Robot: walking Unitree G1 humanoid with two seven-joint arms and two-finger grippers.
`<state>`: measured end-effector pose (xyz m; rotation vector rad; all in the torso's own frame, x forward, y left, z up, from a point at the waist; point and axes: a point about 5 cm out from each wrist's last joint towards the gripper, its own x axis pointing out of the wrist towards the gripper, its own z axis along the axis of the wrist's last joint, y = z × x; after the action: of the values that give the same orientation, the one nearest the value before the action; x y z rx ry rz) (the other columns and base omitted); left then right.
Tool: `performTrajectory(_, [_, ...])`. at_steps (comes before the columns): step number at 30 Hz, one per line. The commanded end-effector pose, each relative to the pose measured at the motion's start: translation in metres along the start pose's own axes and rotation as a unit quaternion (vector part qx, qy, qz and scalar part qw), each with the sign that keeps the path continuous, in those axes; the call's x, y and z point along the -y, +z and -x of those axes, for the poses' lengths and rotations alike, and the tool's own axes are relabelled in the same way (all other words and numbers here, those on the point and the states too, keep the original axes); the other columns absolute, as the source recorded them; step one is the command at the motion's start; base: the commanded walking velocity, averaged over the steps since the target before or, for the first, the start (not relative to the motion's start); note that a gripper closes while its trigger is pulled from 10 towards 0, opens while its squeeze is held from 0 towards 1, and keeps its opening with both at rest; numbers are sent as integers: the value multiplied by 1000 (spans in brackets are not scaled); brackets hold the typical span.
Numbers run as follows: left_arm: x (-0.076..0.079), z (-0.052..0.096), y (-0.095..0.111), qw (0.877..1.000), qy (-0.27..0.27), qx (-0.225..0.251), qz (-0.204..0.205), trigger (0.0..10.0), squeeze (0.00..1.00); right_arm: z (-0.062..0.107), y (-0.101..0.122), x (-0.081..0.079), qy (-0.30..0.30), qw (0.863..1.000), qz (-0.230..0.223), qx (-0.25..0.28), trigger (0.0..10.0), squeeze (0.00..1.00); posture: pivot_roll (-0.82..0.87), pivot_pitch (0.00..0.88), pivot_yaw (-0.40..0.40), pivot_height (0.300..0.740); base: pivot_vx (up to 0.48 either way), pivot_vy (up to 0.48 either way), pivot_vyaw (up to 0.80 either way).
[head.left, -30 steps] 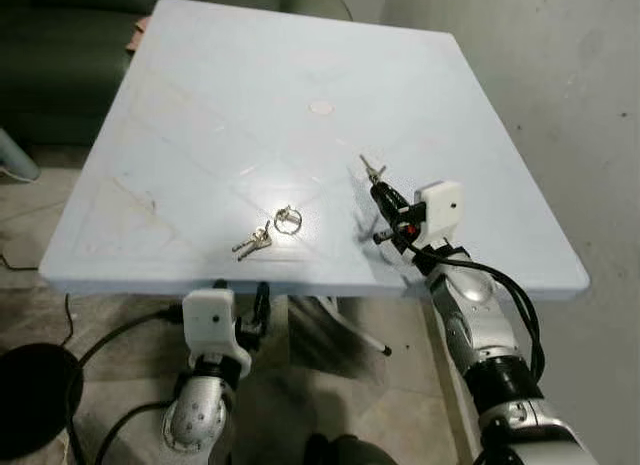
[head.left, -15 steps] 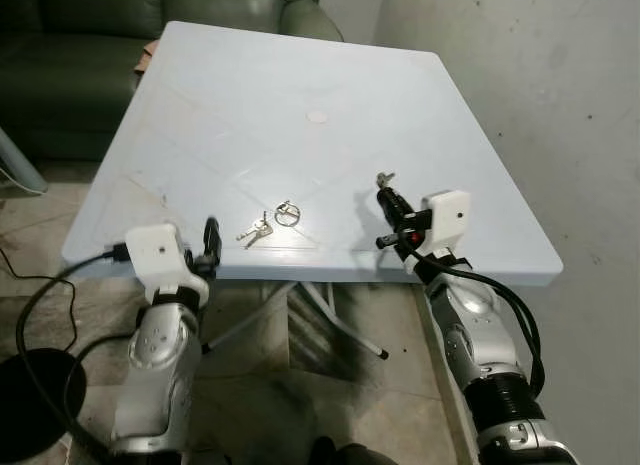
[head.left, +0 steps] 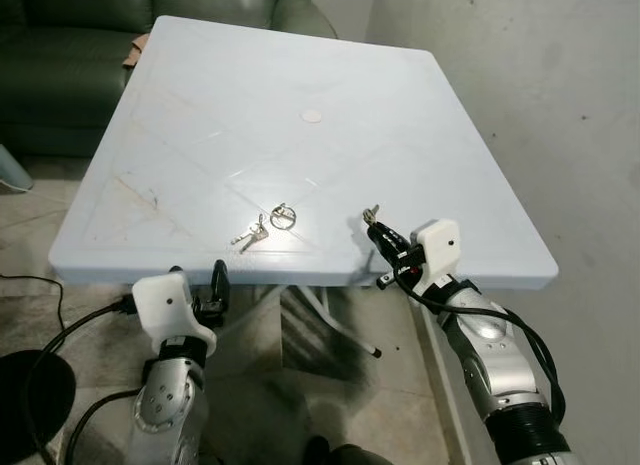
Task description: Hang keys on a hook
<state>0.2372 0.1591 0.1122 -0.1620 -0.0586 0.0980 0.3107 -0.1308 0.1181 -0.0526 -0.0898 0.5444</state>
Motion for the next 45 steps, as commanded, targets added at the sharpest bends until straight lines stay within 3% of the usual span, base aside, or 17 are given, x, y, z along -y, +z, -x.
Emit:
performTrajectory(1, [-1, -1, 12, 1000, 3, 22, 2, 10000, 0, 3, 8, 6, -21, 1000, -1, 15, 10000, 0, -4, 142, -154, 728, 0, 0, 0])
performTrajectory(8, [-2, -3, 31, 999, -5, 50, -8, 10000, 0, 6, 21, 13, -66, 997, 0, 50, 10000, 0, -18, 122, -134, 728, 0, 0, 0])
performTrajectory(20, [-7, 2, 39, 997, -3, 74, 9, 10000, 0, 9, 23, 14, -98, 994, -6, 54, 10000, 0, -27, 94, -117, 728, 0, 0, 0])
performTrajectory(21, [-12, 3, 34, 996, -30, 86, -27, 10000, 0, 13, 20, 13, -123, 990, -20, 58, 10000, 0, -37, 36, -82, 728, 0, 0, 0])
performTrajectory(23, [-17, 1, 31, 994, -37, 91, -41, 10000, 0, 15, 16, 14, -141, 988, -24, 58, 10000, 0, -38, 15, -69, 728, 0, 0, 0])
performTrajectory(28, [-21, -12, 35, 995, -20, 96, -1, 10000, 0, 17, 13, 16, -167, 984, -24, 57, 10000, 0, -44, 0, -57, 728, 0, 0, 0])
performTrajectory(38, [-6, -18, 28, 994, -60, 94, 11, 10000, 0, 14, 15, 16, -174, 983, -16, 51, 10000, 0, -49, 0, -68, 728, 0, 0, 0])
performTrajectory(45, [-9, -30, 27, 996, -49, 75, 17, 10000, 0, 10, 17, 19, -176, 983, -8, 43, 10000, 0, -40, 0, -78, 728, 0, 0, 0])
